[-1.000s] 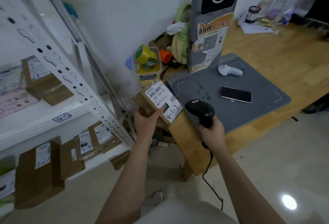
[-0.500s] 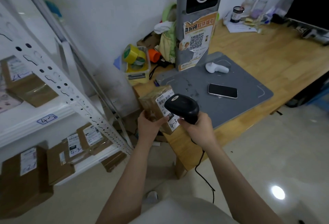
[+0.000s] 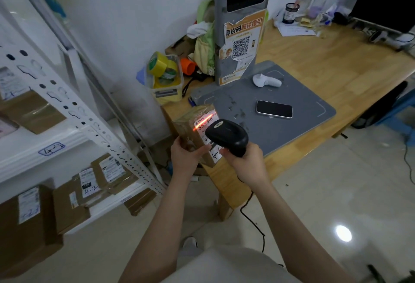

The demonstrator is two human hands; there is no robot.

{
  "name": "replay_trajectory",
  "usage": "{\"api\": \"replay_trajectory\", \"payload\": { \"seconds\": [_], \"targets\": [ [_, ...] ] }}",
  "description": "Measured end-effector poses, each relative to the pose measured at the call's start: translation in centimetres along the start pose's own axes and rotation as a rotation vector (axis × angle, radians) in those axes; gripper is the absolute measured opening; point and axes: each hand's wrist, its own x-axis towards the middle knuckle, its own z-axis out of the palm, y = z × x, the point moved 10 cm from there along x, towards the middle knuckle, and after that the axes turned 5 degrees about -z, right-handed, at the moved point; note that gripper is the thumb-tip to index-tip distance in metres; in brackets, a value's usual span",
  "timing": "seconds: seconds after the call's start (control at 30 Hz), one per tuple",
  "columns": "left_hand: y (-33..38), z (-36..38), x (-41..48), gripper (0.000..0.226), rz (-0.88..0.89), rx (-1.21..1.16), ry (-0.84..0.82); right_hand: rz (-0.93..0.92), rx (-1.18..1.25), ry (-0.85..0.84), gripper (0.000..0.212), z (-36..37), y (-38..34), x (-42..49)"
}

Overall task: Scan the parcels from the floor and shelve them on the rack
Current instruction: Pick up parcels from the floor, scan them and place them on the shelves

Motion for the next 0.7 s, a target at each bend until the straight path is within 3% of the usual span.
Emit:
{"api": "replay_trajectory", "payload": {
  "seconds": [0.33, 0.5, 0.7],
  "targets": [
    [0.1, -0.7, -0.4, 0.079, 0.007, -0.005, 0.051, 0.013, -0.049, -0.010, 0.012, 0.6, 0.9, -0.4],
    [-0.8, -1.9, -0.3, 0.074, -0.034, -0.052, 0.136, 0.038, -0.015, 0.054, 0.010, 0.0, 2.5, 0.0],
    [-2.2, -5.6, -0.8, 0.077, -0.133, -0.158, 0.308, 0.243, -0.134, 0.033, 0.017, 0.3, 9.2, 1.5]
  ]
}}
